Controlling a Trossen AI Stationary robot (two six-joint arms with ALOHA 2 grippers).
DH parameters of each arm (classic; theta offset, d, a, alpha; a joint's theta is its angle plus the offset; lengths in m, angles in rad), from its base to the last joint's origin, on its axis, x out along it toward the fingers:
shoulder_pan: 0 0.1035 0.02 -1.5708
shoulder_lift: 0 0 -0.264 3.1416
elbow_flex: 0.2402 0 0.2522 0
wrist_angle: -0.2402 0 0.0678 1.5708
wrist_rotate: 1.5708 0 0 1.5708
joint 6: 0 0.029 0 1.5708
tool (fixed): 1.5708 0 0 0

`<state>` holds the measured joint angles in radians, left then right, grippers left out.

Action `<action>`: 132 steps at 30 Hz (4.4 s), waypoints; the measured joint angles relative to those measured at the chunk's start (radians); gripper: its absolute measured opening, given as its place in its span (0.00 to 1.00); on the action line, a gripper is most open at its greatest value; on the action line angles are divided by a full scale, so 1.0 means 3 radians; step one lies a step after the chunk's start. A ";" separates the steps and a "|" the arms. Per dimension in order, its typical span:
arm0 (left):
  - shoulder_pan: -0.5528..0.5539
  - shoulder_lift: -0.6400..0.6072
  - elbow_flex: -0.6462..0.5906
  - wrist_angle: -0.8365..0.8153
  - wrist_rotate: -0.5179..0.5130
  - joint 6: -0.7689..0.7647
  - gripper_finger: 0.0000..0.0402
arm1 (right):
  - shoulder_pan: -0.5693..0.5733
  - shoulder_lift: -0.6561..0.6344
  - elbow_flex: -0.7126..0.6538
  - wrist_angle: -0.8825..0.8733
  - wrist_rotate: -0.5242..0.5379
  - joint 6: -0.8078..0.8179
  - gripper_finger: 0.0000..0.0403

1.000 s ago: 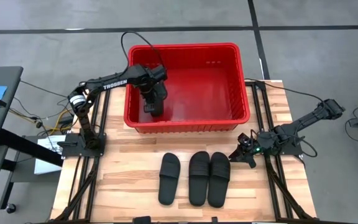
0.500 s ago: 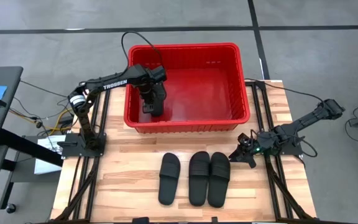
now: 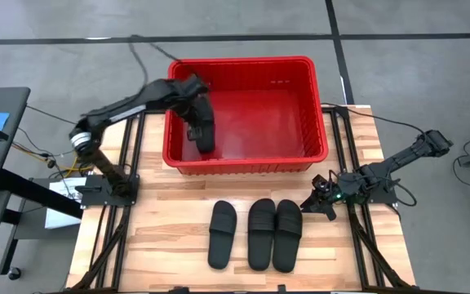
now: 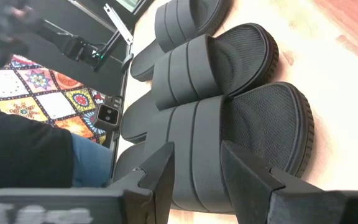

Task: Pick and place slides into bin
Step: Put the black slides into the red box

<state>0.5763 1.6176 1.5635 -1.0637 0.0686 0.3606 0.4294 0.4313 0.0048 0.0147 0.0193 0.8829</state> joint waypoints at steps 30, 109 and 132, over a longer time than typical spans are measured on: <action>-0.2323 -0.1584 0.0005 0.0521 -0.0260 -0.1389 0.37 | 0.0001 0.0000 -0.0001 0.0001 0.0001 0.0000 0.31; -0.3932 0.1092 0.0003 0.0987 -0.0592 -0.2549 0.37 | 0.0000 0.0001 -0.0001 0.0001 0.0013 0.0000 0.31; -0.4019 0.1513 0.0003 0.1215 -0.0278 -0.2553 0.37 | 0.0000 0.0001 -0.0001 0.0002 0.0013 0.0000 0.31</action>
<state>-0.6295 2.0716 1.5642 -0.6992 -0.0148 -0.4053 0.4294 0.4316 0.0045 0.0154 0.0231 0.8829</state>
